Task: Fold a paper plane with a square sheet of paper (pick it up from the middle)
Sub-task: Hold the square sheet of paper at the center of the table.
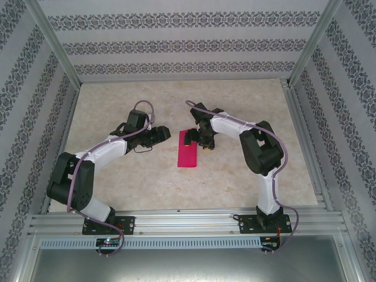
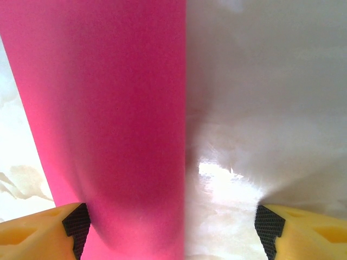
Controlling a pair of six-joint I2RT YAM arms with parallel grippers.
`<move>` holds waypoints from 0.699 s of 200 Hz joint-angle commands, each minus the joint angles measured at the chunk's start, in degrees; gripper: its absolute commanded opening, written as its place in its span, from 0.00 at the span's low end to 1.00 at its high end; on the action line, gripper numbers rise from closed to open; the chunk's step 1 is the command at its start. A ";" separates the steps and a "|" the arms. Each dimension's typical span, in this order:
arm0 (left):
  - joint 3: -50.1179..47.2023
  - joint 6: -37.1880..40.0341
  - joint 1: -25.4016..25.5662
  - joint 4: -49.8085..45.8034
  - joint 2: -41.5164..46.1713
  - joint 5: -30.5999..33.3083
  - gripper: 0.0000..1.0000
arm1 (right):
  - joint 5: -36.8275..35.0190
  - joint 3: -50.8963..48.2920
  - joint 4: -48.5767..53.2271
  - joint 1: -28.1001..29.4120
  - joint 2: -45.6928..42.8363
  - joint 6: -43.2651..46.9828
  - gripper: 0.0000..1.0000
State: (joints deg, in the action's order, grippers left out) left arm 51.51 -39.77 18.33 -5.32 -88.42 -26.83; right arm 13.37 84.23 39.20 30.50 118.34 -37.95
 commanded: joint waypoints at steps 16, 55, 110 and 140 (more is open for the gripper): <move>-0.06 -0.95 0.54 2.57 -0.95 -1.56 0.64 | -1.11 -2.71 0.15 -0.88 2.24 -1.25 0.84; -0.14 -1.37 0.48 2.99 -1.74 -1.96 0.61 | -1.90 -2.19 0.91 -0.45 3.26 -1.73 0.84; -0.54 -1.54 0.61 3.65 -2.37 -2.53 0.58 | -3.70 -1.25 3.46 0.09 4.19 0.62 0.85; -0.34 -1.63 0.60 3.86 -2.70 -2.63 0.58 | -5.16 -1.50 3.56 0.17 4.46 0.02 0.85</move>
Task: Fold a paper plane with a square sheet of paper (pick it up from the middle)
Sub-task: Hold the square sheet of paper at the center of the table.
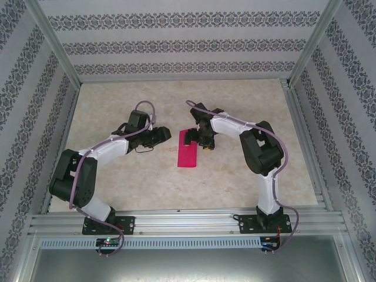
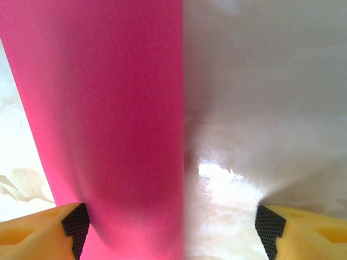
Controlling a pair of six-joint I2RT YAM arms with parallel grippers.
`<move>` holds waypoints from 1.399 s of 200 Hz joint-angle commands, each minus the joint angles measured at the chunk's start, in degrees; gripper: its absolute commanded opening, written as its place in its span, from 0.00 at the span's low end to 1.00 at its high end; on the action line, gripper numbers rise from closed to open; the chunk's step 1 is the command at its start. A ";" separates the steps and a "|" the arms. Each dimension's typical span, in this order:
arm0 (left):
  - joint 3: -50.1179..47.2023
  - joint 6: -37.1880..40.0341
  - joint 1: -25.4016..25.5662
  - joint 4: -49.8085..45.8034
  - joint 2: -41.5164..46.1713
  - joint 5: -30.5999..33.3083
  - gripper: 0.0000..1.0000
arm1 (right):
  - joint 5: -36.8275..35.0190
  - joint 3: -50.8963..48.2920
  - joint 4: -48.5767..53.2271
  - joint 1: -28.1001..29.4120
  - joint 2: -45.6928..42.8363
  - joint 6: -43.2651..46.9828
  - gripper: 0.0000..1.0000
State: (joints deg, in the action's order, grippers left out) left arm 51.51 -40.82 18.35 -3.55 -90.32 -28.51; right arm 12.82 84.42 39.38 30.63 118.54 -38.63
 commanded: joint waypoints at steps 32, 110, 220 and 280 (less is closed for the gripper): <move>-0.02 -0.67 0.70 2.02 -1.54 -1.46 0.55 | -4.51 -1.54 3.53 0.06 4.66 0.91 0.85; 4.75 -3.97 3.46 2.65 -9.19 -3.61 0.10 | -5.16 -2.24 3.52 -0.04 4.85 0.71 0.84; 9.22 -7.46 7.49 5.04 -18.24 -4.65 0.00 | -4.82 -3.12 2.73 -0.04 4.77 0.36 0.84; 9.42 -7.27 7.69 4.34 -20.23 -4.35 0.00 | -4.04 -3.74 2.02 0.05 4.68 0.09 0.84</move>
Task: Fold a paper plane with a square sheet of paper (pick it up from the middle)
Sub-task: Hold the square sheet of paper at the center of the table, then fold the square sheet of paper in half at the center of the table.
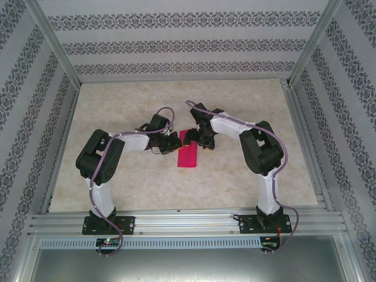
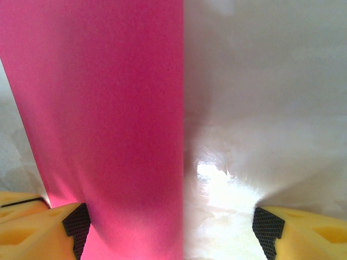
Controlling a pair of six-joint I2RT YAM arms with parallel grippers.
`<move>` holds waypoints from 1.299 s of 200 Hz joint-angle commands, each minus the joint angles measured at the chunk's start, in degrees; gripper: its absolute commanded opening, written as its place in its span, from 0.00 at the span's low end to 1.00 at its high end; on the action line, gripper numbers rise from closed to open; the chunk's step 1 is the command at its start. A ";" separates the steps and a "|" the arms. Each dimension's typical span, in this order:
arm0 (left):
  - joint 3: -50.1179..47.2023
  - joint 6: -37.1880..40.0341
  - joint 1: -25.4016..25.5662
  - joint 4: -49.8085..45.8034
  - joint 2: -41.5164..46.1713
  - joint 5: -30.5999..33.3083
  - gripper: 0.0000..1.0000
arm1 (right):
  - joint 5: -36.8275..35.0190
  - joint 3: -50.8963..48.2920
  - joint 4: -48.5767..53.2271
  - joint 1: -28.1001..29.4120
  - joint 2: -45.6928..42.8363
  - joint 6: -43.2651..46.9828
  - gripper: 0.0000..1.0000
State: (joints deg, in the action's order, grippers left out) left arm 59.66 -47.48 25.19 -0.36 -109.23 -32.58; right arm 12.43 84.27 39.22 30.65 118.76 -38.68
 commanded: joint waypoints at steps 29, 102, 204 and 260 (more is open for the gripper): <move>1.55 0.01 0.91 -0.70 -2.04 0.92 0.00 | -3.32 -3.61 1.83 0.02 4.30 0.05 0.85; 1.71 1.20 0.99 -2.05 -2.04 1.84 0.00 | 1.69 -3.41 -1.27 -1.38 -0.04 -0.64 0.85; 2.34 2.09 0.98 -3.24 -2.31 1.75 0.00 | 5.48 -7.99 -4.94 -1.47 -5.91 1.03 0.72; 3.39 3.03 0.94 -1.91 -0.42 -0.21 0.05 | 2.77 -8.00 -3.17 -1.56 -4.29 0.01 0.69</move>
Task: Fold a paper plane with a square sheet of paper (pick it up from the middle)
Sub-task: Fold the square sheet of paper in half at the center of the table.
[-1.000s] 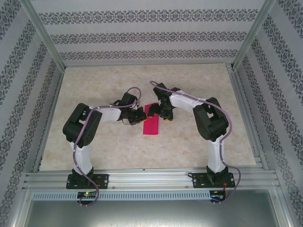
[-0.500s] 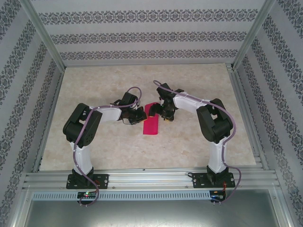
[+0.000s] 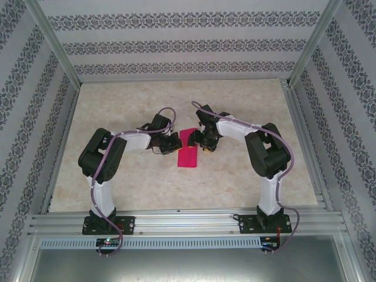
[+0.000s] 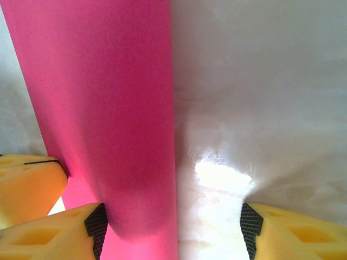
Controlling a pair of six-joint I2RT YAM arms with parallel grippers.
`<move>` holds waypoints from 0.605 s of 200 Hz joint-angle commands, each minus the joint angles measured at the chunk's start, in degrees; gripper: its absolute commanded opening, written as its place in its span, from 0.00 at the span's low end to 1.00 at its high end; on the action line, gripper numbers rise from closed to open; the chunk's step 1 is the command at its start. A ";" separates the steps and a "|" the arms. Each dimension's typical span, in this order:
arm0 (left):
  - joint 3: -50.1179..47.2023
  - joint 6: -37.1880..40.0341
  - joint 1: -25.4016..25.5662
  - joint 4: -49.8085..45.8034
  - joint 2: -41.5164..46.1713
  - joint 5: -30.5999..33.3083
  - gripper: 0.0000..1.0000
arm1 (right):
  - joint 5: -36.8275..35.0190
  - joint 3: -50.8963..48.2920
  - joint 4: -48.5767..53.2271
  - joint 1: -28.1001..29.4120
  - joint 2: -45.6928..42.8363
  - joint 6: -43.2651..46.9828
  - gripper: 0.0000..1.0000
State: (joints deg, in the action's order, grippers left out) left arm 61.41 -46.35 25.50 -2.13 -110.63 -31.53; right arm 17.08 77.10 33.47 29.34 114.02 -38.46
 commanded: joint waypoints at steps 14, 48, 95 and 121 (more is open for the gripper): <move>1.61 2.55 0.61 -0.45 3.18 -0.35 0.09 | -3.06 -0.70 3.47 -0.32 1.09 -0.35 0.69; -0.30 1.40 0.53 -4.63 9.03 9.91 0.15 | -4.16 -0.42 4.72 -0.26 1.64 0.04 0.70; -3.27 -0.29 -0.06 -6.05 12.59 16.17 0.15 | -5.01 0.50 6.35 -0.16 2.73 0.66 0.70; -3.00 -0.24 -0.09 -4.87 11.60 13.70 0.15 | -5.49 0.86 7.04 -0.08 3.47 0.66 0.70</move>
State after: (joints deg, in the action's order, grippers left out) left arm 59.05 -45.74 25.47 -5.74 -98.41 -18.13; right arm 15.66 78.17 34.92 29.39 114.74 -38.44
